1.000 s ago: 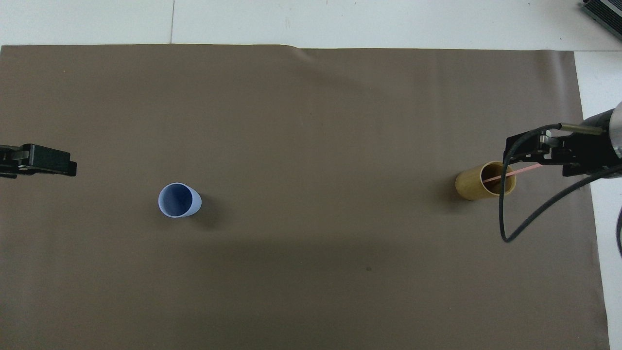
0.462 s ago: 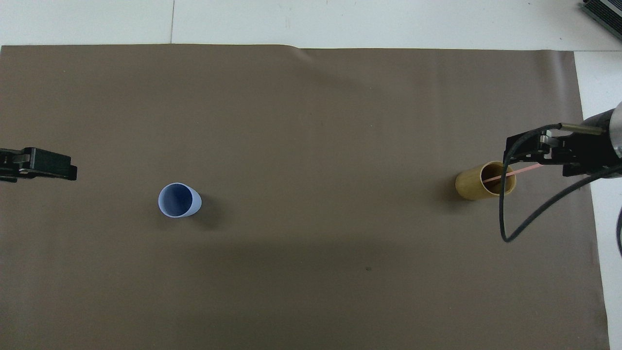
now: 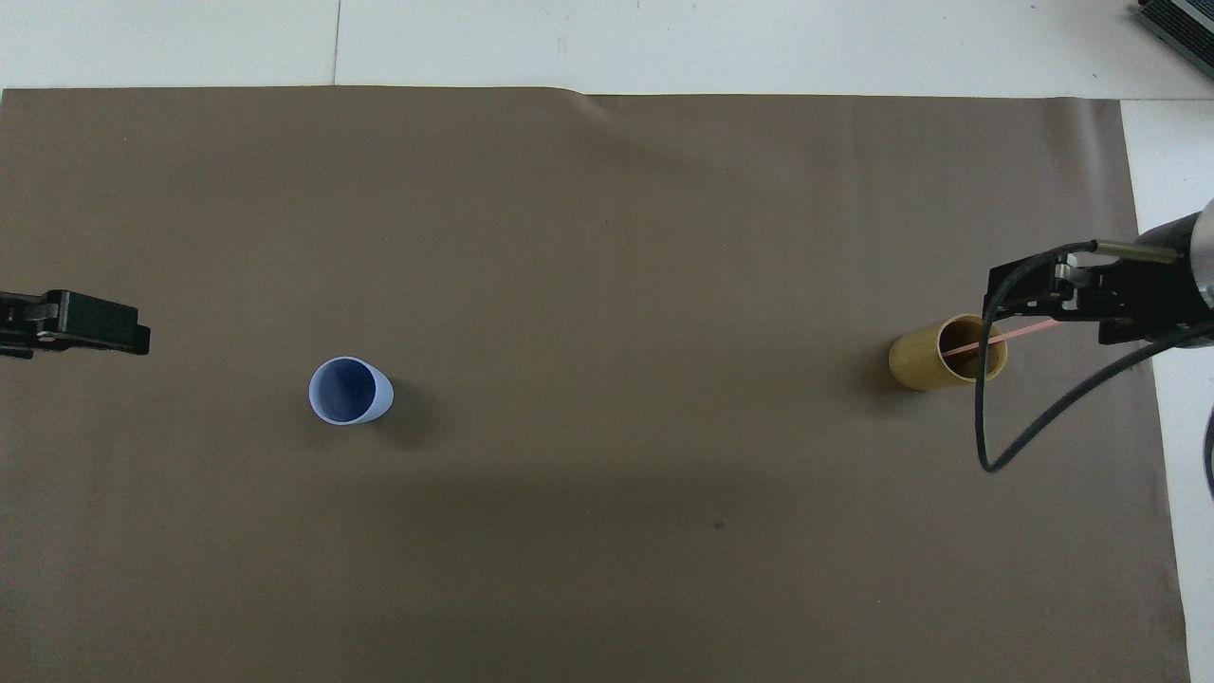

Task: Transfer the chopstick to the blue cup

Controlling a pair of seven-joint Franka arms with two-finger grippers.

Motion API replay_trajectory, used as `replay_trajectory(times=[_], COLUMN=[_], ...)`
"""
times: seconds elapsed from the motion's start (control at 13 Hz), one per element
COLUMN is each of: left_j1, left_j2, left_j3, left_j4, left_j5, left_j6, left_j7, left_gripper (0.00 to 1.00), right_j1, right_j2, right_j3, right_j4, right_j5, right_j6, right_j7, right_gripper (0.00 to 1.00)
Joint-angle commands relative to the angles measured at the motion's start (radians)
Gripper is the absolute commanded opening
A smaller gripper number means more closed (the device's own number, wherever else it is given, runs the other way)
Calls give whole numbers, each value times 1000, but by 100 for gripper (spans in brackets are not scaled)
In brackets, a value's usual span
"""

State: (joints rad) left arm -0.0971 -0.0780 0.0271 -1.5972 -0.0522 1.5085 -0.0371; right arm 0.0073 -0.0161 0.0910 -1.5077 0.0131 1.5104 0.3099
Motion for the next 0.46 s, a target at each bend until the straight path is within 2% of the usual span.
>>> replay_trajectory(times=[0.0, 0.23, 0.38], left_j1=[17, 13, 5], left_j2=[-28, -26, -29], left_j3=[-10, -10, -10], left_j4=[-39, -90, -157], left_j5=[9, 9, 9], left_j6=[-8, 18, 88], left_j7=[16, 16, 5], left_gripper=[100, 100, 100], right_j1=[-15, -15, -35], right_j2=[-21, -21, -19], right_j3=[3, 3, 3], right_j4=[-28, -28, -29], right_j5=[25, 25, 25], right_j6=[20, 22, 21], right_j7=[-3, -12, -12], right_gripper=[100, 100, 100])
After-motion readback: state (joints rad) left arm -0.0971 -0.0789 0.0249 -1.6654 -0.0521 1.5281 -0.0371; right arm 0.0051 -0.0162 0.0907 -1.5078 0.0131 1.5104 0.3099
